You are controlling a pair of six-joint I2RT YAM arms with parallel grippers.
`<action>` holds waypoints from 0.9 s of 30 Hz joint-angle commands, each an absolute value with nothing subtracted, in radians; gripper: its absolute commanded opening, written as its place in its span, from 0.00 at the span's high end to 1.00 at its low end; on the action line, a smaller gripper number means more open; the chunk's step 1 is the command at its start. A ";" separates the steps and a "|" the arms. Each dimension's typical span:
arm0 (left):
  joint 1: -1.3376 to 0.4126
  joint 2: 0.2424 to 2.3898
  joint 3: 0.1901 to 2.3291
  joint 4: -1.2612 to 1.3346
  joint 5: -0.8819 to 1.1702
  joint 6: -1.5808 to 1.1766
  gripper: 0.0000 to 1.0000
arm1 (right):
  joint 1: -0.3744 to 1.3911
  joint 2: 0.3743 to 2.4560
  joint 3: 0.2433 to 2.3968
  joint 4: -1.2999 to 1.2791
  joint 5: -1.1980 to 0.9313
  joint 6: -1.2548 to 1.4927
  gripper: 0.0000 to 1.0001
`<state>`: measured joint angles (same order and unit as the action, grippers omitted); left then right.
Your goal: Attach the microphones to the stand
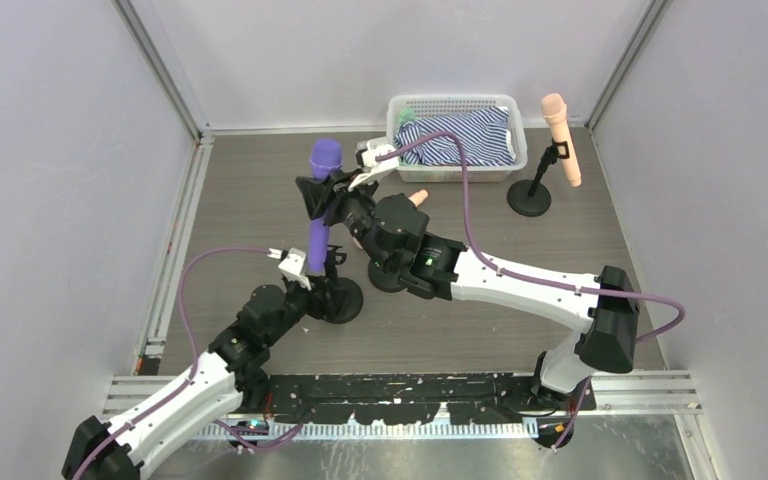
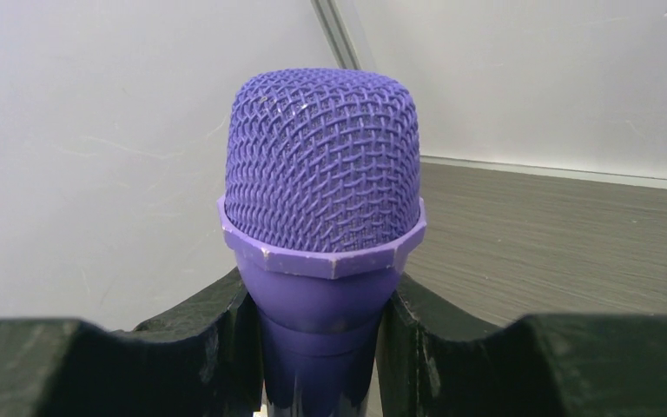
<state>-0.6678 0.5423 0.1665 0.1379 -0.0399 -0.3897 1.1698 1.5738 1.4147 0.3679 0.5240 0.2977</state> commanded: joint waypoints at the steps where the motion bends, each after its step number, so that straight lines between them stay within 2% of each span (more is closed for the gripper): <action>1: -0.669 0.525 0.166 0.167 -0.039 -0.388 0.32 | 1.172 1.567 1.426 0.475 0.619 0.294 0.99; 8: -0.670 0.521 0.163 0.166 -0.040 -0.390 0.32 | 1.173 1.610 1.409 0.532 0.687 0.225 0.99; 27: -0.669 0.520 0.160 0.167 -0.051 -0.385 0.32 | 1.173 1.603 1.361 0.509 0.662 0.068 0.99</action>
<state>-0.6678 0.5297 0.1658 0.1375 -0.0410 -0.3897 1.1698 1.6321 1.3689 0.5030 0.6674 0.1574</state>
